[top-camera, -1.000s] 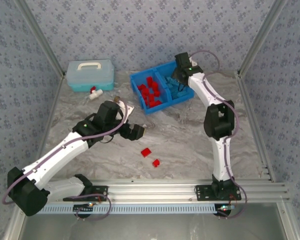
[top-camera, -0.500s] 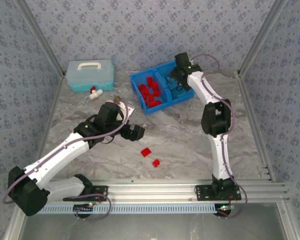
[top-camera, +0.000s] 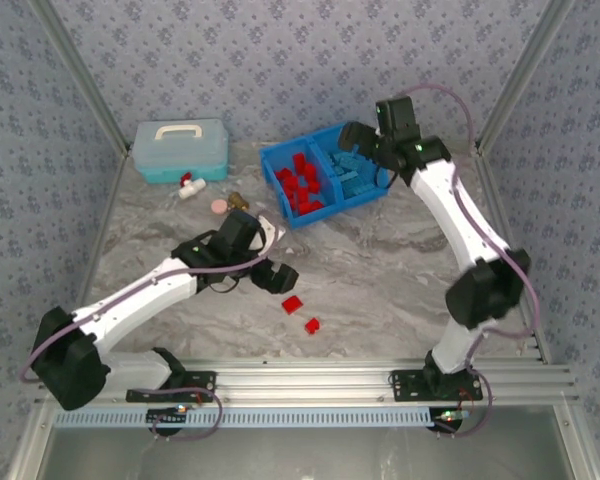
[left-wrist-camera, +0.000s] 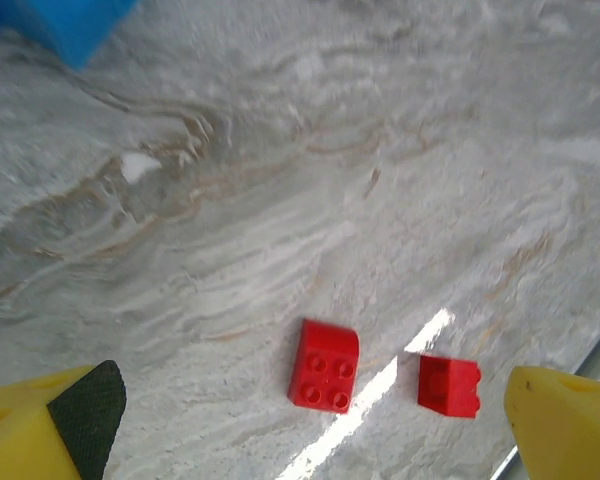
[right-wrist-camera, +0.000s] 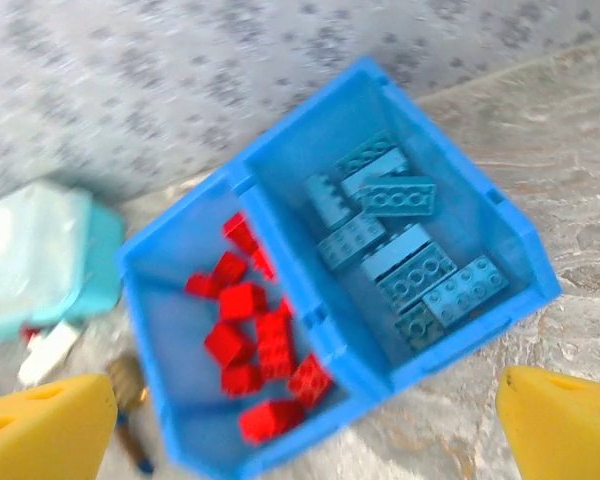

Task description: Sort the legos into containers by color

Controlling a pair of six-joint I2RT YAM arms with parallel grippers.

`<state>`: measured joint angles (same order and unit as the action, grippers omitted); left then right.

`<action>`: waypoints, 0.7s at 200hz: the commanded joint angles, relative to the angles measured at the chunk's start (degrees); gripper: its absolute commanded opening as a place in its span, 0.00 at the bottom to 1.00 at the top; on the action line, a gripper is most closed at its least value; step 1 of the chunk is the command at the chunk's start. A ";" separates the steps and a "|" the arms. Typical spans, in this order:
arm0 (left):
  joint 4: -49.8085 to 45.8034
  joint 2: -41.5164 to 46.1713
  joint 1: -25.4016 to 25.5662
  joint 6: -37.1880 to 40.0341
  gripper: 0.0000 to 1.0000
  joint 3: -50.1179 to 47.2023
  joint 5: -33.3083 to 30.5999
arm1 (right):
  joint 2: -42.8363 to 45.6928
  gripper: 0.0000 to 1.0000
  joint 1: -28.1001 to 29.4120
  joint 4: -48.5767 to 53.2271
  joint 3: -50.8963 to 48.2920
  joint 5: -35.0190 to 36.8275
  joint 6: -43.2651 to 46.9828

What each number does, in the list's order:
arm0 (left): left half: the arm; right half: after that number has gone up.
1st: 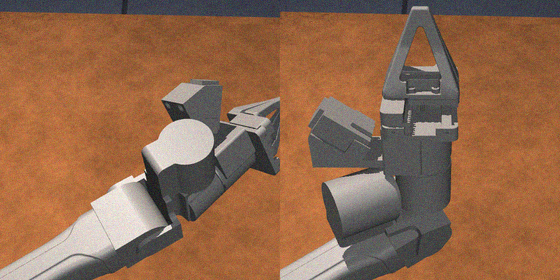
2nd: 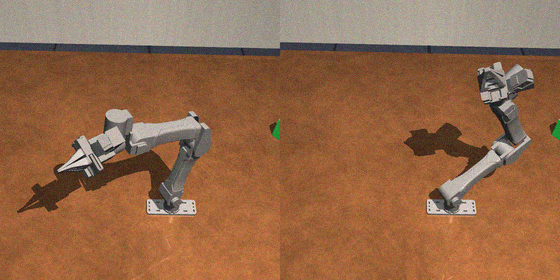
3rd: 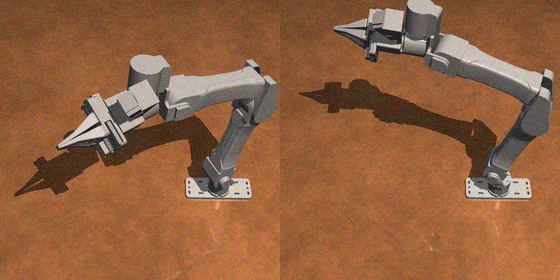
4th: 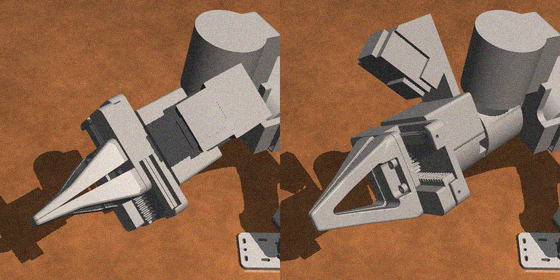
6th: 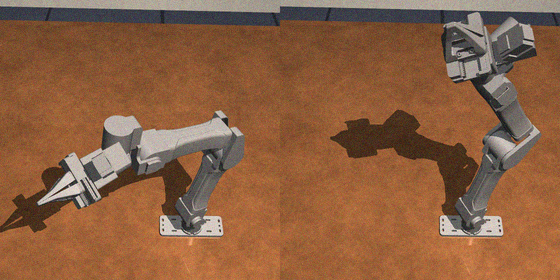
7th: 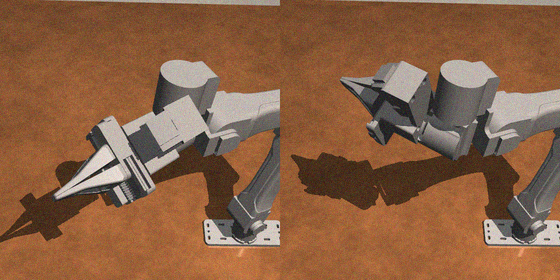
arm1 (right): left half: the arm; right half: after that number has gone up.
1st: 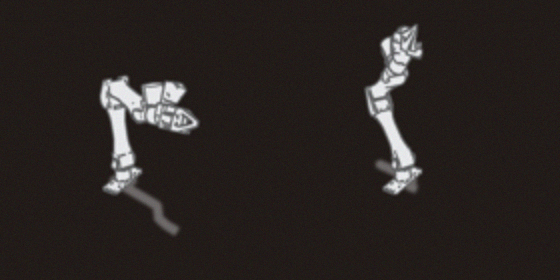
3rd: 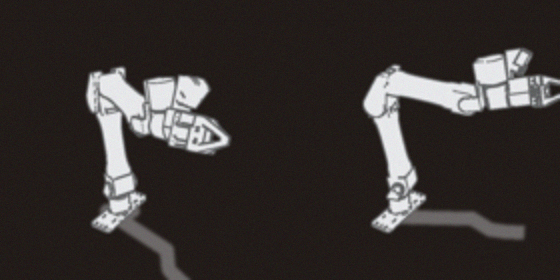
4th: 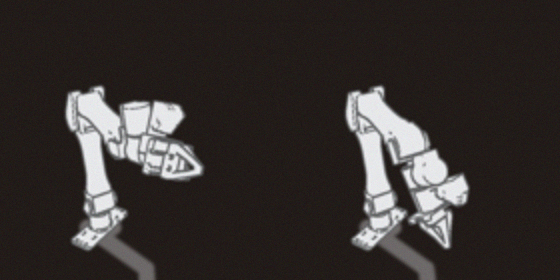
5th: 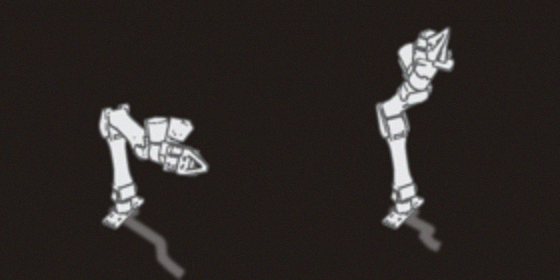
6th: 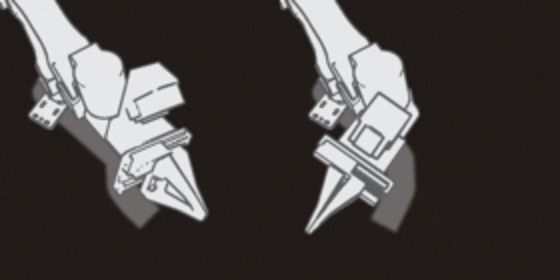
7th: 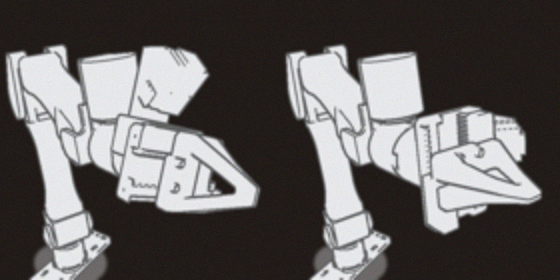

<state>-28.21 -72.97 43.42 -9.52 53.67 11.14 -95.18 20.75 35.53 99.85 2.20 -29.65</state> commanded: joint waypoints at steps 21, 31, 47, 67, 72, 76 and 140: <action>-6.03 -9.65 7.16 2.26 0.98 3.13 -1.96 | 11.59 1.00 2.80 -5.87 -17.02 -1.55 9.94; -5.94 -11.83 9.18 2.46 0.98 2.57 -2.99 | 12.94 1.00 2.72 -5.58 -19.16 -0.90 9.45; -5.08 -14.73 10.93 2.29 0.98 1.72 -5.48 | 14.06 1.00 2.62 -5.29 -21.19 -0.50 8.91; -2.86 -17.18 10.99 2.00 0.95 1.04 -7.84 | 14.30 1.00 2.63 -5.24 -21.76 -0.94 8.90; -2.40 -17.82 10.99 2.04 0.93 1.08 -8.42 | 14.21 1.00 2.63 -5.23 -21.76 -0.97 8.99; -2.03 -18.25 10.99 1.97 0.92 1.05 -8.73 | 14.20 1.00 2.59 -5.21 -21.73 -1.03 8.99; 1.26 -22.97 10.99 2.17 0.51 0.04 -10.88 | 13.97 1.00 2.45 -5.17 -22.07 -0.44 8.59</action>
<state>-28.40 -95.09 54.39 -7.44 54.37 1.78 -81.84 23.38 30.98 77.78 0.84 -21.52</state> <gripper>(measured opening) 0.601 0.999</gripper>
